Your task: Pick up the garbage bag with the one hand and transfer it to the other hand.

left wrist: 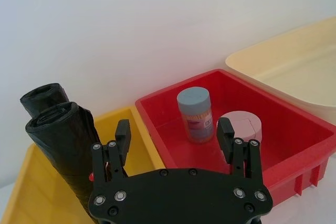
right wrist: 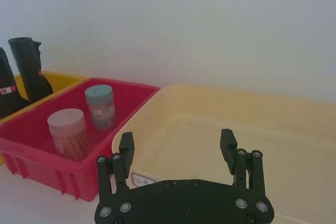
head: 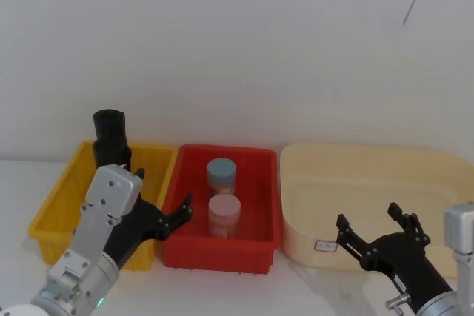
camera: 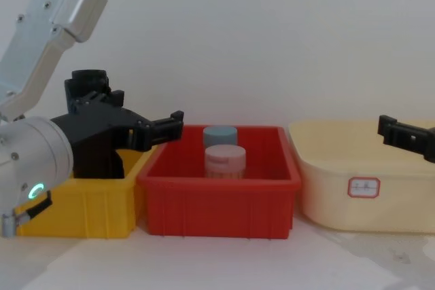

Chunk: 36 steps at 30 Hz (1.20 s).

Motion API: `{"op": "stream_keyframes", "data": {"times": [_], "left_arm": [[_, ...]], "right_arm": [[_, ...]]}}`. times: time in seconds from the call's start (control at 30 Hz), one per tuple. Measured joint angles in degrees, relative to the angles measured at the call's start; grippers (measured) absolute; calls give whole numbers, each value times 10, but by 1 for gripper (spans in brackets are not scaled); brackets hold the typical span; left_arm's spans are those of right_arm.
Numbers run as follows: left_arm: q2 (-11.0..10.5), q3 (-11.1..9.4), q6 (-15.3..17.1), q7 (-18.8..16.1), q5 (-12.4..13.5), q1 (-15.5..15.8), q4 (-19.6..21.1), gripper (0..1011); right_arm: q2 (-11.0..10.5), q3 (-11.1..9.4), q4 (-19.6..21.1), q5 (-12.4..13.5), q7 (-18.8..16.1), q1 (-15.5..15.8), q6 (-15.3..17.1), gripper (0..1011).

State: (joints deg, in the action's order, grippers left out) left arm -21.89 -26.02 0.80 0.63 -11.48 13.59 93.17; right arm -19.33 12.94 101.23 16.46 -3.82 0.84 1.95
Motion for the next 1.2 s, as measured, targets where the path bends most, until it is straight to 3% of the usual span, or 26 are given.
{"op": "stream_keyframes", "data": {"times": [1.2], "left_arm": [[0,0,0,0,0,0,0,1001]], "right_arm": [[0,0,-1,0,-1,0,0,1000]]}}
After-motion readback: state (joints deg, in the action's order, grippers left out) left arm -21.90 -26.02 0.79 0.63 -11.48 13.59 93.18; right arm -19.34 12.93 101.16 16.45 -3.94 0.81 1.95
